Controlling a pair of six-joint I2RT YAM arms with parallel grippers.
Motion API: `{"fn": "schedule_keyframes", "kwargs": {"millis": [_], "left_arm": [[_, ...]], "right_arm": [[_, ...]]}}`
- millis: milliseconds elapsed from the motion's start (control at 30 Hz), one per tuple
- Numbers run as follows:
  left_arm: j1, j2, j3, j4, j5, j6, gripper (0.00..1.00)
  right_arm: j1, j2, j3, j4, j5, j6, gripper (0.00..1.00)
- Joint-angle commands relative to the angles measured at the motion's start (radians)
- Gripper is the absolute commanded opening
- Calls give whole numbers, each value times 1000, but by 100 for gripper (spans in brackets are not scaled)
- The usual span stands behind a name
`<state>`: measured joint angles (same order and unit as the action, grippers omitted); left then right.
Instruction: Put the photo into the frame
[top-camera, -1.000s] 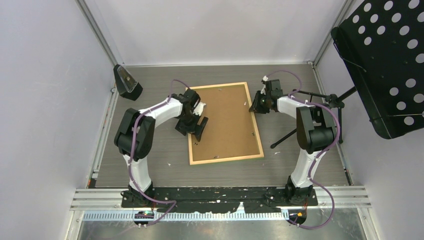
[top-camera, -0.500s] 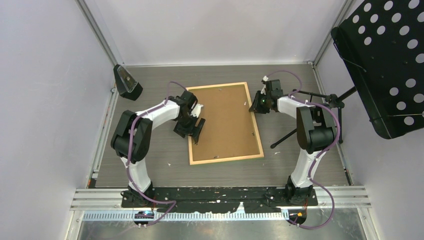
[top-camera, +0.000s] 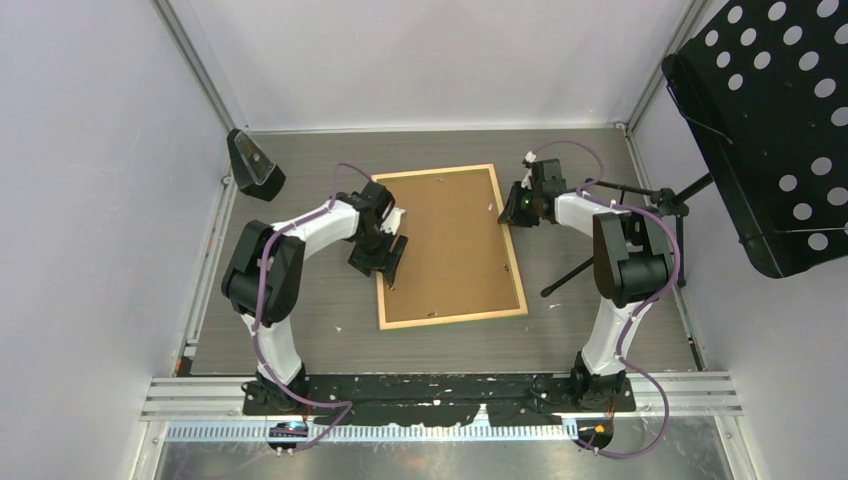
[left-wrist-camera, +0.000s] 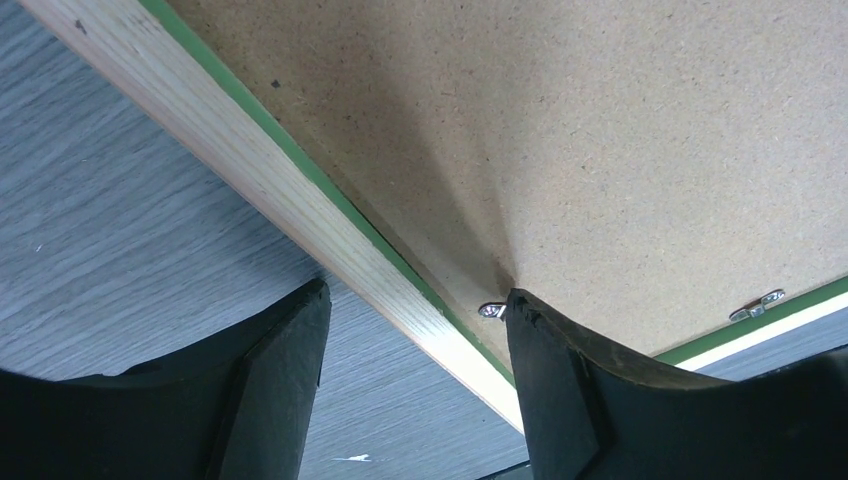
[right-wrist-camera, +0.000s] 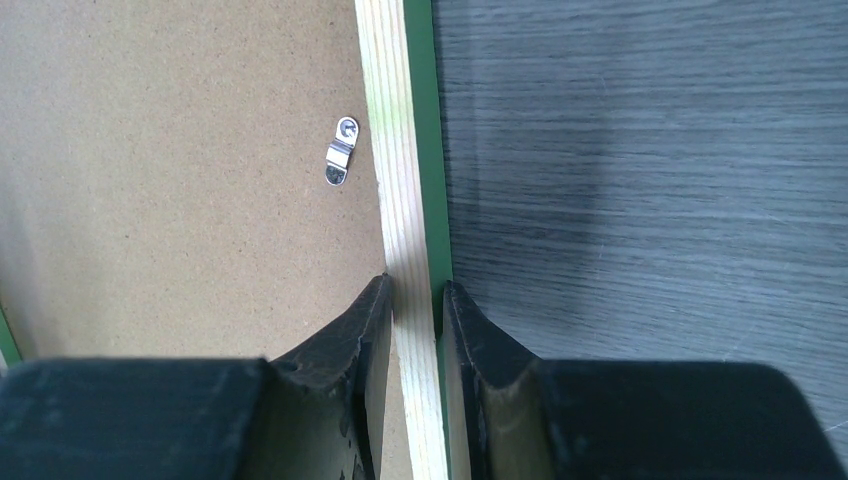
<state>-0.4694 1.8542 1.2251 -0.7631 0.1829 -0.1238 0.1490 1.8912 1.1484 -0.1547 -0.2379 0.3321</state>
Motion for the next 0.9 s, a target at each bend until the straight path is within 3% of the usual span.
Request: {"fn": "schedule_keyframes", "kwargs": {"millis": [0,400,867], "left_arm": [[-12,40,-20,11,37,-11,67],[-44,24,-35,8,66,6,69],[-43,13,-49,-14,64,20,61]], "right_arm": [[-3,-57,50,32,-8,12,6],[-3,-41,62,20,-3,1,5],[-2,-44,69,14,-3,-5,5]]}}
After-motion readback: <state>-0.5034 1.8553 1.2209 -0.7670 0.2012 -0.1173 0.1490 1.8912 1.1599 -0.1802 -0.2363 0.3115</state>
